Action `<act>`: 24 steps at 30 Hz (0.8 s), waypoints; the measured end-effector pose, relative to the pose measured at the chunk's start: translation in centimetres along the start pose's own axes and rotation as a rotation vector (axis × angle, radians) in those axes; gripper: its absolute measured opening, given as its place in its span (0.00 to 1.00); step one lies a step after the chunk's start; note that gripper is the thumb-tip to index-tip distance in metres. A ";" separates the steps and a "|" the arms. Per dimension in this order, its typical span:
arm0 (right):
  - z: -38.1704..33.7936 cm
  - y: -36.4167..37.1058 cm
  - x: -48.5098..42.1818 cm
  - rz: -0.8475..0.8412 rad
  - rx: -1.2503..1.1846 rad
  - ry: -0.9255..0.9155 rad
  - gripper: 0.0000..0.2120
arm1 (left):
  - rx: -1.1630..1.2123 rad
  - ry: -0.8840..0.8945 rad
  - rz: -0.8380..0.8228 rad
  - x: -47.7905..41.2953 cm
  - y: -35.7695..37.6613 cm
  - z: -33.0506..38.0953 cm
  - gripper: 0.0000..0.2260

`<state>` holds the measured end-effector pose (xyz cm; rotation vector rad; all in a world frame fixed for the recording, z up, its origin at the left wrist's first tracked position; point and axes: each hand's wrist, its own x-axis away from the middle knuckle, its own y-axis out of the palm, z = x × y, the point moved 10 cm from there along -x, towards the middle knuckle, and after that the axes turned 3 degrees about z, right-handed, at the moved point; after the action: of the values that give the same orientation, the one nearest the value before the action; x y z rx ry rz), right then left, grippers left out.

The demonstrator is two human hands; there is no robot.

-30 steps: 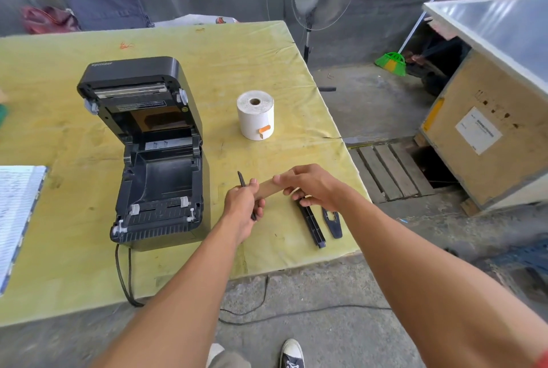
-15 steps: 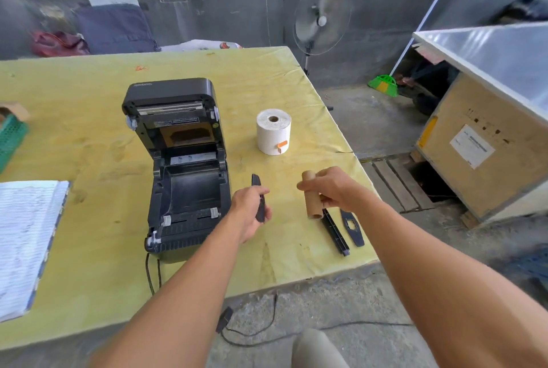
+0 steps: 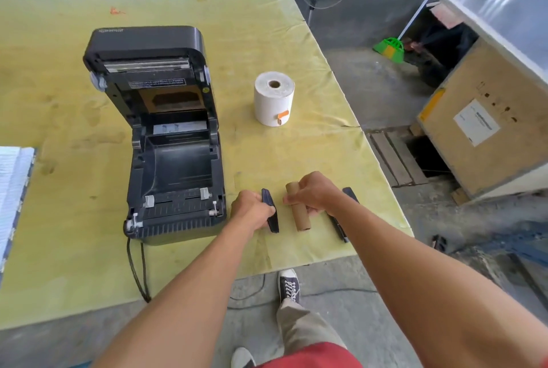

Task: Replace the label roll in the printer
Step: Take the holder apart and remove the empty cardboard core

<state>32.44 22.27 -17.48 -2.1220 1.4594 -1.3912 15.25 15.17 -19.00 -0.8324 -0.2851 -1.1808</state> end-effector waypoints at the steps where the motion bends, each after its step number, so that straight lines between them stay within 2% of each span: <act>1: 0.0 0.1 -0.2 -0.014 0.021 0.004 0.22 | -0.054 0.013 0.006 -0.3 0.2 -0.1 0.06; 4: -0.2 0.1 -1.0 -0.032 0.056 0.009 0.26 | -0.237 0.093 0.030 -0.8 0.5 0.5 0.11; 9: -0.2 0.3 -1.2 -0.040 0.076 0.021 0.26 | -0.427 0.164 0.089 -0.8 0.6 1.6 0.15; 24: -1.1 -1.2 0.7 0.021 0.074 0.010 0.27 | -0.425 0.153 0.047 0.1 0.6 1.1 0.13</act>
<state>32.37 22.62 -15.72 -2.0523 1.4068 -1.4276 16.05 15.96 -18.46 -1.1027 0.1167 -1.2730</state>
